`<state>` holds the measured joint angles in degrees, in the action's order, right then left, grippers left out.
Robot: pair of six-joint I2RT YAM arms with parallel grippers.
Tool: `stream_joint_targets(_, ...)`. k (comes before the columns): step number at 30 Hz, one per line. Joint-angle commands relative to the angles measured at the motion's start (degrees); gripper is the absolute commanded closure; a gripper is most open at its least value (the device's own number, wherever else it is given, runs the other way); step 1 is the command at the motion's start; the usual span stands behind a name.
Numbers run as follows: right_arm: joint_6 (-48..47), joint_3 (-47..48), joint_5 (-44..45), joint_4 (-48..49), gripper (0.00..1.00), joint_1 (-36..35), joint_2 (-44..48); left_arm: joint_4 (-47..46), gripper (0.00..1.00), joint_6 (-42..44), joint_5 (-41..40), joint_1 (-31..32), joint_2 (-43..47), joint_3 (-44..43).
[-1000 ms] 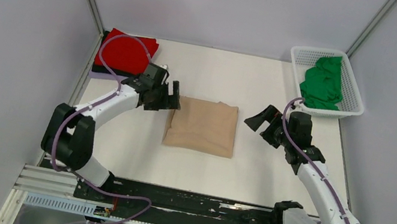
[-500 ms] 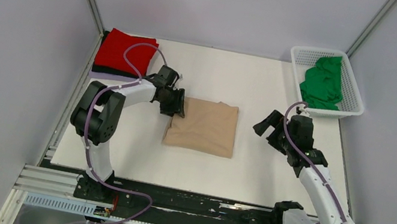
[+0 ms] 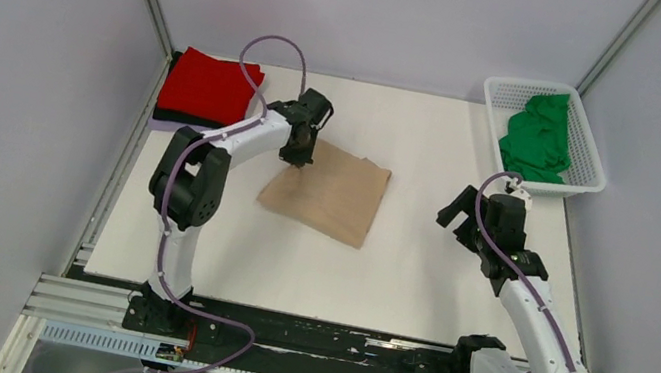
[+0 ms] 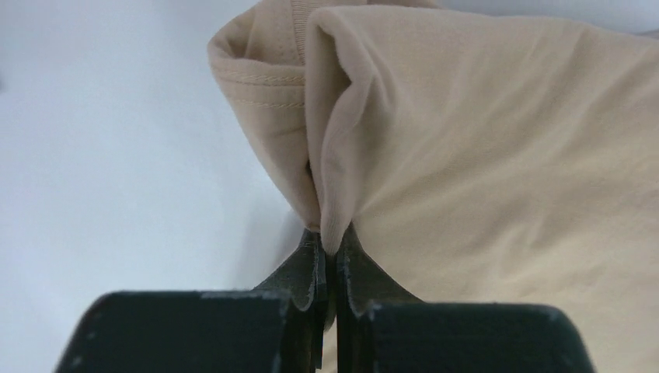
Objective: Fold and stack the t-shirts
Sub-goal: Put the neatly folded tshirt into the corner of the board with the left arm
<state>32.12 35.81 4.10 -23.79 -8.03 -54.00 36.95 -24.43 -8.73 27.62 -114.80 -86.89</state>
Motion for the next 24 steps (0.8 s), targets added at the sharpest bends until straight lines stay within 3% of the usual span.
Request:
stream_joint_targets(1, -1.47, 0.07, 2.88, 0.7, 0.0, 0.25, 0.91, 5.21, 1.0, 9.89, -22.49, -1.19, -0.37, -11.11)
stream_joint_targets(6, -1.42, -0.52, 3.58, 0.54, 0.0, 0.39, 0.7, 2.27, 1.0, 21.39, -31.66, -4.44, -0.19, -17.74)
stream_joint_targets(18, -1.97, -0.05, 3.46, 0.58, 0.0, 1.23, -1.92, -6.36, 1.0, 41.13, -36.18, -11.08, 2.51, -28.18)
stream_joint_targets(24, -2.05, 0.38, 3.01, 0.48, 0.0, 1.49, -2.84, -6.98, 1.0, 43.28, -35.84, -13.23, 3.05, -32.62)
